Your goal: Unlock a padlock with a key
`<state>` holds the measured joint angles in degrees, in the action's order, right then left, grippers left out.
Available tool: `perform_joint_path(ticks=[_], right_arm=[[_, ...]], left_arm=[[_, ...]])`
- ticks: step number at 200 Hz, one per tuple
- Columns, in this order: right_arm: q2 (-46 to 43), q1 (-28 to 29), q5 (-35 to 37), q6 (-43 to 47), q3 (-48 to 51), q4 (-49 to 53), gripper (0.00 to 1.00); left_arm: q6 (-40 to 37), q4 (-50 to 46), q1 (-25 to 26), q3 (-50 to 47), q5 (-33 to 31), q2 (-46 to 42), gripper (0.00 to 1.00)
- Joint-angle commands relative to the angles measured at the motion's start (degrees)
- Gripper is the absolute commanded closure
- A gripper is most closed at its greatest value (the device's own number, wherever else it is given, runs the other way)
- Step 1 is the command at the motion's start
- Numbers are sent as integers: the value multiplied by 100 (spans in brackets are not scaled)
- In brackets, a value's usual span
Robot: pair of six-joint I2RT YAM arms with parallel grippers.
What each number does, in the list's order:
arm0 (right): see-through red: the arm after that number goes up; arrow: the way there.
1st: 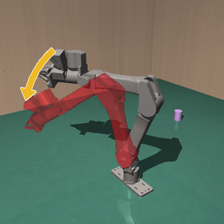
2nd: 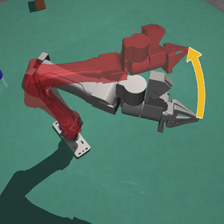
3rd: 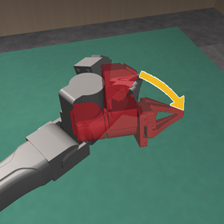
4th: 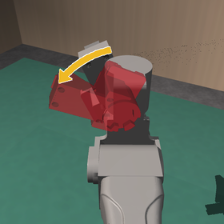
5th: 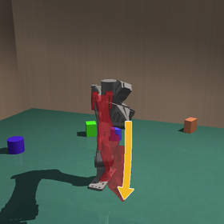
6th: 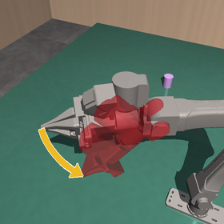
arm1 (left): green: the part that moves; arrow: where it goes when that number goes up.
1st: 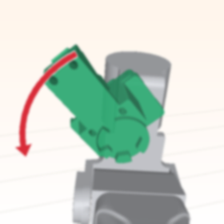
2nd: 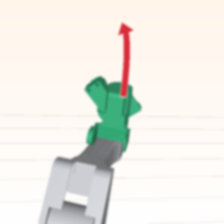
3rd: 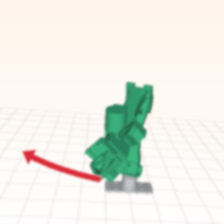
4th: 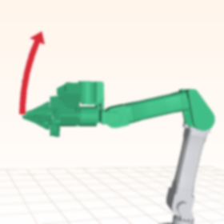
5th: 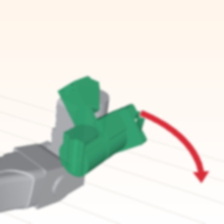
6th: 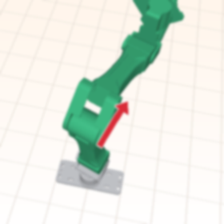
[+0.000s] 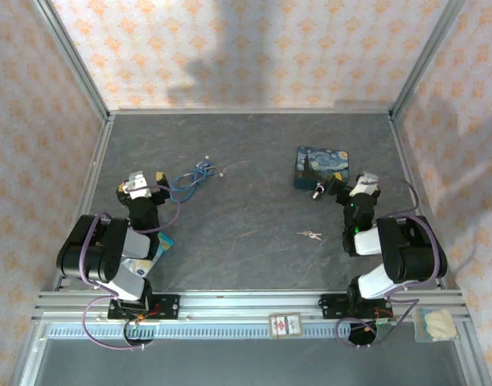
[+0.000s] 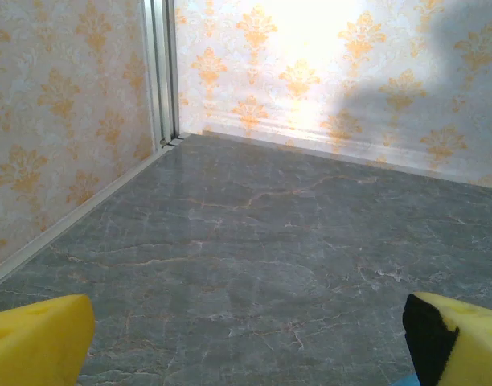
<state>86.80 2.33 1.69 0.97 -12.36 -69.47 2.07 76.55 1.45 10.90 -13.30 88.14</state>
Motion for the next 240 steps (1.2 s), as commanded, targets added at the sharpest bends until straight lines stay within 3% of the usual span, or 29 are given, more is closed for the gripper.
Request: perform_joint_path(ticks=[1,188,240], right_arm=[[25,22,112,88,-65,-164,0],[9,22,95,103,-47,-181,0],[-635,287,426,306,-192,554,0]], left_arm=[[52,149,4,38,-5,7,1],[48,121,-9,57,69,7,1],[93,165,29,27,-215,-33,1]])
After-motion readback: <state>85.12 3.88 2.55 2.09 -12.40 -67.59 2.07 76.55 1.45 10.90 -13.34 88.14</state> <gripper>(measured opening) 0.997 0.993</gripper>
